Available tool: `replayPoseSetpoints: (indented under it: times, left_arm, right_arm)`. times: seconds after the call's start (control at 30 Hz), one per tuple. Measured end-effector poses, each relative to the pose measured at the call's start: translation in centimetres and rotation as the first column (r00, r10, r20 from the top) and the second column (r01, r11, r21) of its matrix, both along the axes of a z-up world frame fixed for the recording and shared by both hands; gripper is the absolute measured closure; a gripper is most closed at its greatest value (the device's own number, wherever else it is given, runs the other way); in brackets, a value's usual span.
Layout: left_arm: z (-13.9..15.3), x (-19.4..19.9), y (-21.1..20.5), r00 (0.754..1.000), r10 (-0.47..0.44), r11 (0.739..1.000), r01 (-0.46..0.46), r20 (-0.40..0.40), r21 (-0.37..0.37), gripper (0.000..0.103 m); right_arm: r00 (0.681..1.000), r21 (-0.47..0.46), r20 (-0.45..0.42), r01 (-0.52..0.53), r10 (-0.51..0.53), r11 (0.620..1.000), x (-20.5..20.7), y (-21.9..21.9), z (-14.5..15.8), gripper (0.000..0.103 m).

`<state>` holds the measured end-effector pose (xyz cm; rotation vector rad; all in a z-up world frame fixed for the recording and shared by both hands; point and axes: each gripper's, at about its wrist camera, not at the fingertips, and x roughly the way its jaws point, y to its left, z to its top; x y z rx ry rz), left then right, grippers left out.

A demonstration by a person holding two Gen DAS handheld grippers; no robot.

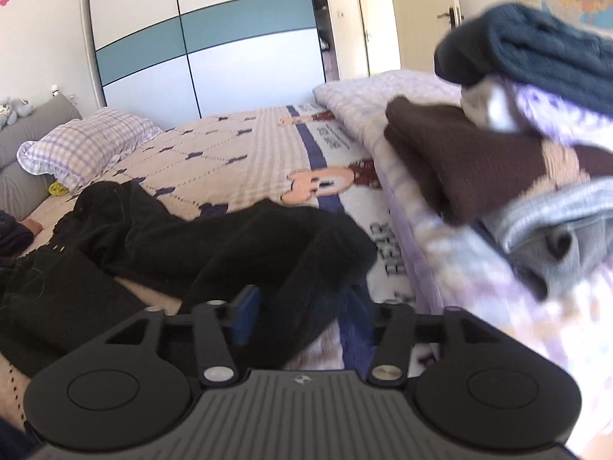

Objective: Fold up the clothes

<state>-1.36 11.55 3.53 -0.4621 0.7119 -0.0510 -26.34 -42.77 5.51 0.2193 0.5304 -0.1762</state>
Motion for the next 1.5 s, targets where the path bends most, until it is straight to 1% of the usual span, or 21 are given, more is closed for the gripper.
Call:
replayPoseSetpoints:
  times: [0.1, 0.2, 0.27, 0.3, 0.33, 0.43, 0.5, 0.63, 0.7, 0.77, 0.83, 0.9, 0.97, 1.0, 1.07, 1.17, 1.23, 1.3, 1.37, 1.43, 1.5]
  left_arm:
    - [-1.1, 1.0, 0.1, 0.999, 0.044, 0.996, -0.045, -0.015, -0.076, 0.010]
    - [-1.5, 1.6, -1.0, 0.999, 0.039, 0.998, -0.040, -0.019, -0.055, 0.015]
    - [-1.3, 1.8, -1.7, 1.000, 0.018, 1.000, -0.018, -0.019, -0.015, 0.065]
    - [-1.2, 1.8, -1.8, 1.000, 0.014, 1.000, -0.014, -0.019, -0.009, 0.070]
    - [-1.2, 1.7, -1.6, 1.000, 0.015, 1.000, -0.016, -0.019, -0.013, 0.075]
    - [-0.6, 0.7, -0.7, 1.000, 0.023, 0.999, -0.022, 0.003, -0.039, 0.082]
    - [0.6, -0.6, 0.5, 0.999, 0.043, 0.990, -0.040, 0.019, -0.136, 0.084]
    - [4.1, -5.4, 1.6, 0.997, 0.038, 0.975, -0.022, 0.068, -0.221, 0.084]
    - [5.3, -8.1, 1.7, 0.994, 0.041, 0.979, -0.021, 0.096, -0.203, 0.083]
    - [5.6, -10.1, 1.7, 0.993, 0.043, 0.990, -0.027, 0.113, -0.139, 0.080]
    - [4.2, -10.5, 1.9, 0.997, 0.021, 0.996, -0.015, 0.070, -0.082, 0.067]
    - [2.0, -10.4, 2.8, 1.000, 0.000, 0.997, -0.002, -0.025, -0.079, 0.061]
    - [1.4, -10.9, 4.1, 0.999, 0.010, 0.997, -0.013, -0.037, -0.081, 0.048]
    - [1.4, -11.2, 4.8, 0.999, 0.019, 0.996, -0.022, -0.031, -0.083, 0.042]
    - [3.3, -11.6, 5.3, 0.998, 0.051, 0.998, -0.051, 0.031, 0.020, 0.026]
    - [6.9, -10.4, 5.7, 0.989, 0.025, 0.990, -0.045, 0.143, 0.136, 0.013]
    - [8.1, -7.7, 5.0, 0.987, -0.056, 0.990, 0.036, 0.153, 0.133, 0.007]
    - [7.8, -4.1, 3.9, 0.980, -0.156, 0.985, 0.144, 0.127, 0.099, 0.003]
    - [6.6, -0.2, 2.4, 0.973, -0.219, 0.975, 0.215, 0.074, 0.059, 0.003]
    - [5.1, 3.2, 0.8, 0.966, -0.259, 0.963, 0.258, 0.012, 0.073, 0.003]
    - [3.5, 5.9, -0.5, 0.958, -0.285, 0.950, 0.288, -0.045, 0.121, 0.003]
  right_arm:
    - [0.998, 0.043, -0.041, -0.040, 0.042, 0.998, -0.3, -0.1, -2.8, 0.044]
    - [0.998, 0.203, -0.023, -0.056, 0.062, 0.978, 0.0, -0.9, -4.9, 0.044]
    - [0.999, 0.264, 0.011, -0.040, 0.039, 0.964, 0.5, -1.1, -5.1, 0.060]
    - [0.999, 0.260, 0.024, -0.032, 0.027, 0.965, 0.7, -0.9, -4.6, 0.086]
    - [0.999, 0.256, 0.039, -0.025, 0.016, 0.966, 0.9, -0.8, -4.1, 0.093]
    - [0.991, 0.283, 0.132, -0.027, -0.011, 0.959, 0.3, -1.6, -1.5, 0.094]
    - [0.979, 0.308, 0.201, -0.036, -0.028, 0.951, -1.0, -2.2, 0.8, 0.094]
    - [0.924, 0.258, 0.382, -0.100, -0.006, 0.961, -4.7, -2.2, 7.6, 0.094]
    - [0.900, 0.218, 0.437, -0.102, -0.003, 0.971, -6.1, -2.0, 10.4, 0.094]
    - [0.899, 0.206, 0.437, -0.087, -0.012, 0.975, -6.1, -2.1, 11.9, 0.094]
    - [0.936, 0.177, 0.351, -0.045, -0.021, 0.983, -4.1, -2.2, 11.2, 0.093]
    - [0.981, 0.055, 0.185, 0.048, -0.057, 0.997, -0.4, -2.1, 7.6, 0.091]
    - [0.995, -0.057, 0.011, 0.099, -0.098, 0.993, 3.1, -2.1, 2.9, 0.090]
    - [0.993, -0.045, -0.024, 0.115, -0.116, 0.992, 3.7, -2.7, 1.3, 0.087]
    - [0.985, -0.023, -0.084, 0.146, -0.148, 0.989, 4.6, -3.7, -1.7, 0.087]
    - [0.988, -0.040, -0.006, 0.154, -0.154, 0.987, 4.1, -3.8, -0.2, 0.070]
    - [0.990, -0.132, 0.068, 0.128, -0.120, 0.983, 4.3, -2.7, 1.7, 0.061]
    - [0.995, -0.240, 0.102, 0.031, -0.007, 0.970, 5.3, -1.3, 3.2, 0.051]
    - [0.985, -0.336, 0.064, -0.130, 0.161, 0.933, 7.3, -0.1, 3.6, 0.041]
    - [0.955, -0.440, -0.046, -0.283, 0.294, 0.852, 10.1, 1.3, 2.6, 0.041]
    - [0.923, -0.515, -0.152, -0.378, 0.352, 0.769, 12.1, 2.6, 1.8, 0.041]
